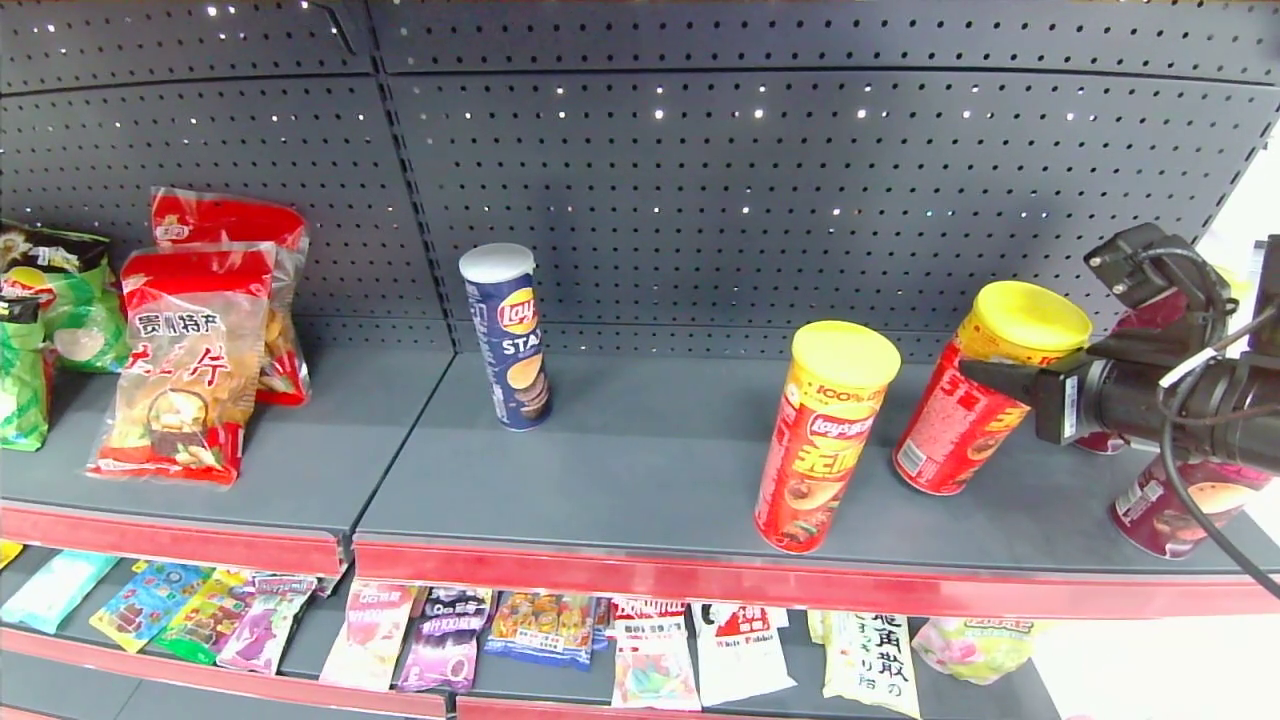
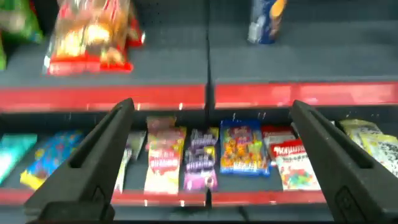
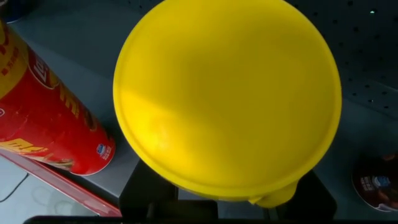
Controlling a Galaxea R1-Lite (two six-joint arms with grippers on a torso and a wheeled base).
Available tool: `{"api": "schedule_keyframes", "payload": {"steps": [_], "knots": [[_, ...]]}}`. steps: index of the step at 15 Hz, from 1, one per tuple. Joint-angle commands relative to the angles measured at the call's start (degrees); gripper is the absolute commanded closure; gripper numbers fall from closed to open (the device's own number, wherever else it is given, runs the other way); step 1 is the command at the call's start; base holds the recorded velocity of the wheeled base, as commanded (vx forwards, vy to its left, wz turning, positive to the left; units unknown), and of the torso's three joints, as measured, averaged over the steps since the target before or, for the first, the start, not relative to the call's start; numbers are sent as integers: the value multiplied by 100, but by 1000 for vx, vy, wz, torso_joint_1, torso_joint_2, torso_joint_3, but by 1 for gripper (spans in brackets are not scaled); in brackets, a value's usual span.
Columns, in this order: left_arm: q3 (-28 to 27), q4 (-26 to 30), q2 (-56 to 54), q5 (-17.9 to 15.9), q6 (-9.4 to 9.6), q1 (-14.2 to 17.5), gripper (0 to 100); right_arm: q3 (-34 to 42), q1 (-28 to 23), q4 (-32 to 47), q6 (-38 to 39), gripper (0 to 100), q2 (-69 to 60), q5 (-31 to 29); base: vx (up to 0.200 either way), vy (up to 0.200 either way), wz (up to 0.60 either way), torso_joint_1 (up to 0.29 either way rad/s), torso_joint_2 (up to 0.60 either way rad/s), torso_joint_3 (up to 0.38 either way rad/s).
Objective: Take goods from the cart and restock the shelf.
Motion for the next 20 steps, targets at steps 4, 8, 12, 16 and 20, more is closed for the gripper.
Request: {"api": "schedule_keyframes", "payload": {"steps": [4, 8, 12, 16, 20], "knots": [[75, 199, 87, 190, 10, -17, 0, 32, 21, 4, -10, 100, -31, 2, 0, 0, 0, 0, 0, 0], [92, 181, -9, 199, -130, -17, 0, 76, 21, 4, -1, 100, -39, 2, 0, 0, 0, 0, 0, 0], [92, 146, -9, 216, -130, -17, 0, -65, 21, 4, -10, 100, 66, 2, 0, 0, 0, 0, 0, 0], [92, 146, -9, 216, -130, -9, 0, -311, 223, -5, -10, 100, 295, 10, 0, 0, 0, 0, 0, 0], [92, 146, -9, 216, -130, -9, 0, -1295, 311, 4, -10, 100, 1121, -16, 0, 0, 0, 0, 0, 0]]}}
